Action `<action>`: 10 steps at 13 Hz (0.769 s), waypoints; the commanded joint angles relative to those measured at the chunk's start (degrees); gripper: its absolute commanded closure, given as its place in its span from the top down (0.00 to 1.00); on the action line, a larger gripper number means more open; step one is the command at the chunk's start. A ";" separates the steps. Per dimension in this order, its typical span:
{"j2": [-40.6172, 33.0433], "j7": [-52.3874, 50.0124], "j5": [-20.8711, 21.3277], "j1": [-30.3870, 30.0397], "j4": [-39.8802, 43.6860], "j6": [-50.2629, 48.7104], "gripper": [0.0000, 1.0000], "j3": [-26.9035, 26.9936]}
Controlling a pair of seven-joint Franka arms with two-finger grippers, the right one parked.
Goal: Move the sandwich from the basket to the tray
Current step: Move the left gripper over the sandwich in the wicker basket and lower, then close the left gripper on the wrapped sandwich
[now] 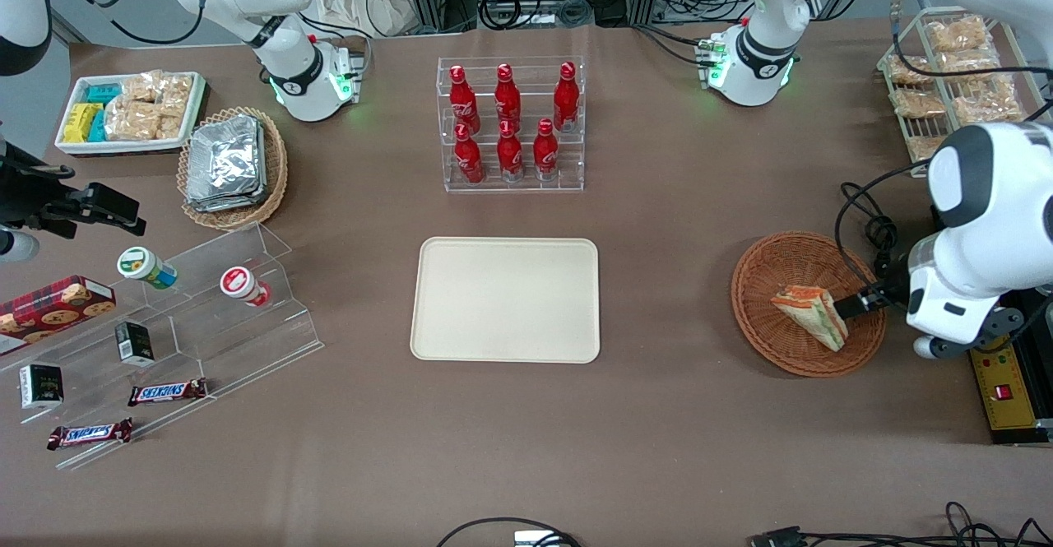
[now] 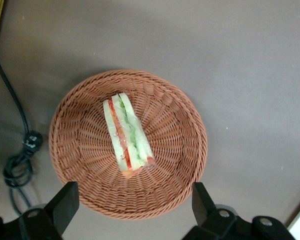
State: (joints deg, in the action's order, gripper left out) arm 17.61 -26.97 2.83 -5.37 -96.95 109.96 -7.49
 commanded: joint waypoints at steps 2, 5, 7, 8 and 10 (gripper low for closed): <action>1.63 -6.25 1.04 0.10 -7.10 6.40 1.00 0.10; 3.66 -10.72 1.04 0.10 -8.17 6.49 1.00 0.10; 4.89 -11.62 1.12 0.10 -8.87 6.41 1.00 0.19; 4.89 -11.71 1.21 0.01 -9.66 6.58 1.00 0.28; 6.46 -12.14 2.00 -0.17 -9.75 7.28 1.00 0.28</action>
State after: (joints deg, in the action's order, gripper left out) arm 23.22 -37.53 3.39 -5.43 -106.04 115.94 -7.28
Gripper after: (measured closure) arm 0.000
